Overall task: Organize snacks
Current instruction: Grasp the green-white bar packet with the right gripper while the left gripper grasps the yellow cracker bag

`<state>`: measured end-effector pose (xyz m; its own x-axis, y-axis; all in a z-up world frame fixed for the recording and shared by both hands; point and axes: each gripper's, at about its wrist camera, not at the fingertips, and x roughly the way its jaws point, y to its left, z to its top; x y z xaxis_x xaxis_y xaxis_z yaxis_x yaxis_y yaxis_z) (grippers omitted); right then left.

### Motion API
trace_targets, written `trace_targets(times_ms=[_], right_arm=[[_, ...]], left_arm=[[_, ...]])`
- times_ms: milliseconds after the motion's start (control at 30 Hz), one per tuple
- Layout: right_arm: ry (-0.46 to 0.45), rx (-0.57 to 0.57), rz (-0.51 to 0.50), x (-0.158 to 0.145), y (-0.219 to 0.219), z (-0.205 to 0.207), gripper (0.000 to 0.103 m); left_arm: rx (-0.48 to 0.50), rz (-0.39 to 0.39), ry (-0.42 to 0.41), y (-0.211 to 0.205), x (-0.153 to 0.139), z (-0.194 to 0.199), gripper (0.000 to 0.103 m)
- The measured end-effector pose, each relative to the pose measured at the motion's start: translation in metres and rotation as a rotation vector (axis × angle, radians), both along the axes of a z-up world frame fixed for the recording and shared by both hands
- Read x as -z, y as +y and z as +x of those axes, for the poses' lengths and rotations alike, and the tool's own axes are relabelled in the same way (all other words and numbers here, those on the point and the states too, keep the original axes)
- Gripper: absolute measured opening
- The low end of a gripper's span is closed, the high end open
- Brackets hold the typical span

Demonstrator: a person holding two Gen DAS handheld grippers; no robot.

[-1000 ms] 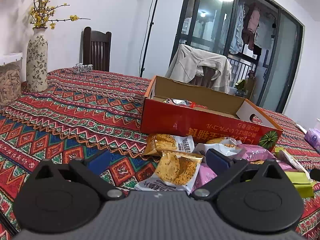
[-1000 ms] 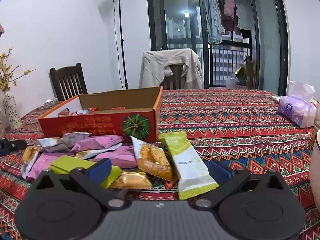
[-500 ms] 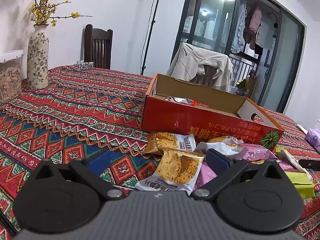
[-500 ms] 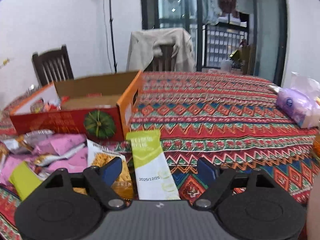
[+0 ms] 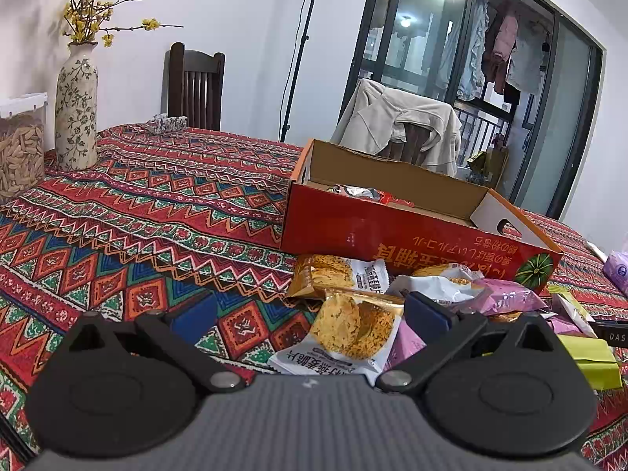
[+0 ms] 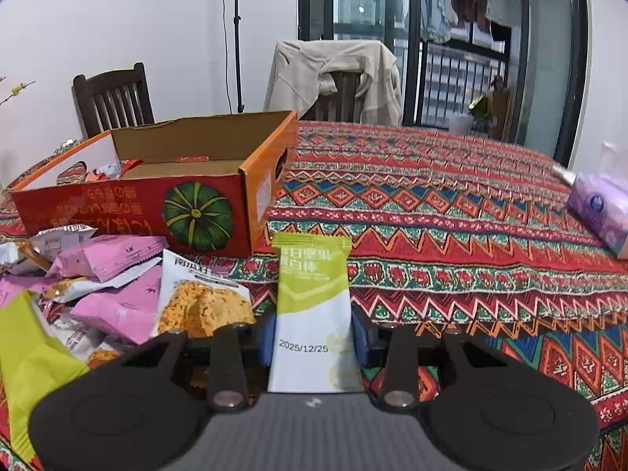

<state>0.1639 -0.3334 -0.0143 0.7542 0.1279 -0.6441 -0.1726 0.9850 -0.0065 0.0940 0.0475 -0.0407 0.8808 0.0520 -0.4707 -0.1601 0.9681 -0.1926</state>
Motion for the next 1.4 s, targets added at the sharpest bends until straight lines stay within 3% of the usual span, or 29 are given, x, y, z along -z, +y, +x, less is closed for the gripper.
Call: trace_targets(times_ms=[500,833,1100,1300,1400], right_arm=[[-0.261,0.073,0.041,-0.031,-0.007,-0.054,0.036],[-0.269,0.068,0.080,-0.029,-0.012,-0.055,0.036],[-0.268,0.071,0.081,-0.027,-0.011,-0.055,0.036],[-0.268,0.067,0.084,-0.026,-0.011,-0.056,0.036],[-0.267,0.066,0.087,-0.026,-0.011,-0.056,0.036]], left_arm=[[-0.006,0.007,0.010,-0.002,0.001,0.002,0.103],[-0.013,0.074,0.035,-0.007,-0.009,0.001,0.103],[0.037,0.145,0.114,-0.024,-0.007,0.018,0.103],[0.051,0.107,0.167,-0.027,0.005,0.031,0.102],[0.077,0.034,0.167,-0.021,0.007,0.031,0.090]])
